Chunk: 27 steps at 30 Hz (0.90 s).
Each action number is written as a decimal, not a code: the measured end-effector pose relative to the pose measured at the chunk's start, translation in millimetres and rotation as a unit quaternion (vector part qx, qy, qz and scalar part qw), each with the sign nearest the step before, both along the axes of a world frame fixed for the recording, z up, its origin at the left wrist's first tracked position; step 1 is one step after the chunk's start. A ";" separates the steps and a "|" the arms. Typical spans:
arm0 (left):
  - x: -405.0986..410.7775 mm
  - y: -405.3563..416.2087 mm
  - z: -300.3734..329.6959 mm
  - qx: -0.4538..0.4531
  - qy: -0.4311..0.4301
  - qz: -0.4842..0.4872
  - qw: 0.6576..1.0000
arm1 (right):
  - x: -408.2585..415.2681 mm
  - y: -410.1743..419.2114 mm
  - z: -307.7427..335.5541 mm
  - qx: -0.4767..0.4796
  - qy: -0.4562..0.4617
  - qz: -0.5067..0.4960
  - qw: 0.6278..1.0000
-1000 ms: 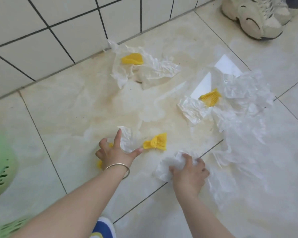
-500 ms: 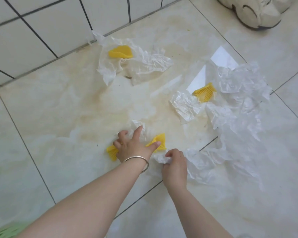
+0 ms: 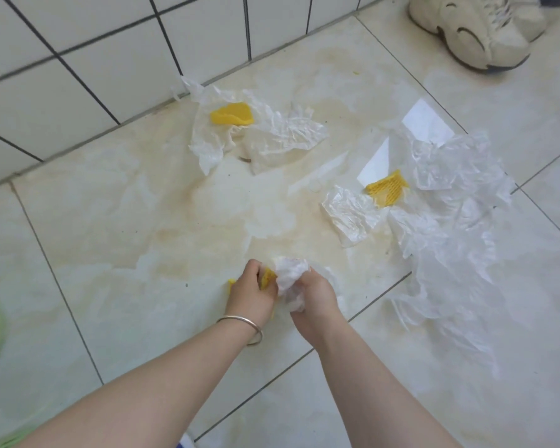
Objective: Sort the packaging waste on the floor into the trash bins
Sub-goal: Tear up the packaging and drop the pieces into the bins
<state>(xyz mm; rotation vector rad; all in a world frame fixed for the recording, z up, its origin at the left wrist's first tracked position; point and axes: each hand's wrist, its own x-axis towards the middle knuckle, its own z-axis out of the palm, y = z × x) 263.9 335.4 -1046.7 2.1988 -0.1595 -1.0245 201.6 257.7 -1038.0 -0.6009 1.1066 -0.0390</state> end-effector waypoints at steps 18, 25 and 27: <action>92.9 121.5 221.7 -0.177 0.075 0.238 0.952 | 116.3 116.4 237.8 -0.073 -0.178 0.162 0.968; 128.1 238.9 274.2 -0.238 -0.058 0.406 0.880 | 167.6 232.5 280.3 -0.337 -0.150 0.331 0.869; 136.9 265.5 275.0 -0.276 -0.064 0.418 0.863 | 181.2 261.3 278.9 -0.342 -0.149 0.363 0.854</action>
